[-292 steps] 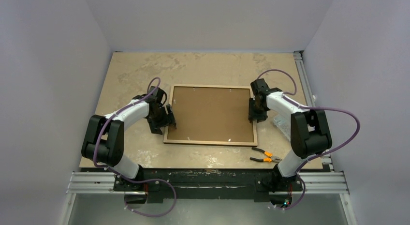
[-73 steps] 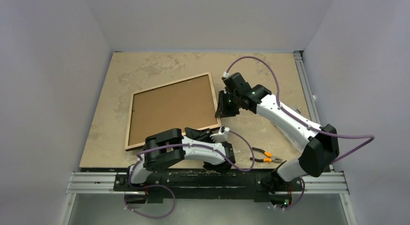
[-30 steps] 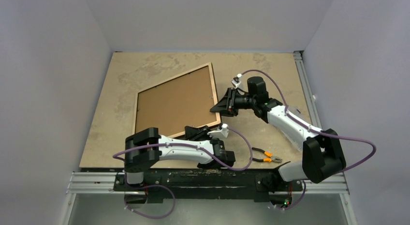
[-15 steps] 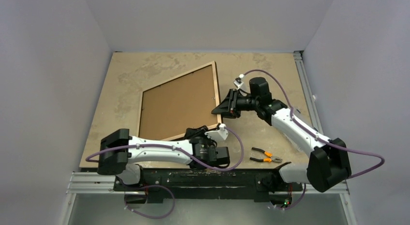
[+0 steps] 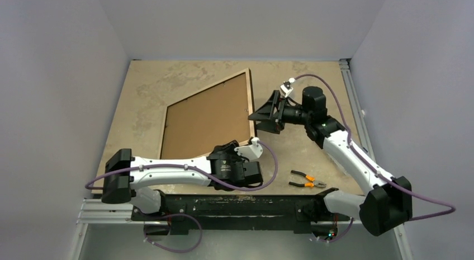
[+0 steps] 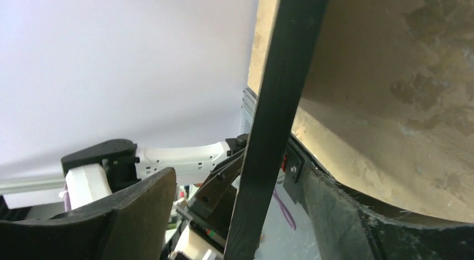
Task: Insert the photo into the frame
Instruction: Turn over the photo frame at the center of the board.
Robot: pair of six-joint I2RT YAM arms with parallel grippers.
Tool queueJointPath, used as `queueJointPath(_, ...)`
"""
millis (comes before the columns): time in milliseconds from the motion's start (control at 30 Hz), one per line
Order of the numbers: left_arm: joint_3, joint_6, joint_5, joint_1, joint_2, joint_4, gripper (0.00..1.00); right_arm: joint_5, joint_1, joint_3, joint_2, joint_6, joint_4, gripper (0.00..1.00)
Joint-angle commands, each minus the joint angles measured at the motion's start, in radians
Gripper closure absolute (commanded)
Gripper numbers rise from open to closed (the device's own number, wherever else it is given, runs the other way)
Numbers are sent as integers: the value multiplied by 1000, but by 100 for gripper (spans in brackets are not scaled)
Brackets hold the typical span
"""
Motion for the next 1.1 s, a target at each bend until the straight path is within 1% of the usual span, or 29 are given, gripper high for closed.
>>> queueJointPath(0, 71, -2, 47, 3, -119, 54, 100, 26, -34, 100, -79, -61, -22, 13)
queueJointPath(100, 81, 44, 79, 3, -169, 67, 100, 85, -64, 161, -113, -166, -137, 10)
queueJointPath(233, 102, 92, 133, 3, -232, 69, 100, 191, -96, 280, -144, -381, -311, 10)
queueJointPath(300, 118, 107, 162, 3, -259, 56, 100, 247, -99, 336, -155, -487, -367, 10)
queueJointPath(367, 140, 113, 190, 3, -281, 28, 100, 279, -99, 371, -173, -578, -378, 11)
queueJointPath(433, 159, 119, 206, 4, -309, 7, 100, 274, -99, 359, -212, -646, -313, 12)
queueJointPath(567, 183, 127, 228, 3, -375, -18, 100, 182, -99, 270, -315, -826, -84, 14)
queueJointPath(633, 191, 126, 237, 4, -408, -26, 100, 148, -99, 220, -352, -878, 50, 15)
queueJointPath(700, 199, 126, 263, 7, -438, -27, 100, 96, -99, 203, -358, -927, 146, 14)
queueJointPath(767, 202, 123, 292, 9, -467, -26, 100, 12, -99, 240, -331, -988, 166, 15)
queueJointPath(900, 197, 124, 380, 12, -514, -8, 100, -257, -96, 313, -262, -1162, 172, 15)
queueJointPath(967, 189, 125, 413, 12, -531, -3, 100, -343, -93, 335, -239, -1227, 186, 15)
queueJointPath(1067, 177, 125, 457, 12, -557, 9, 100, -416, -61, 357, -210, -1325, 205, 11)
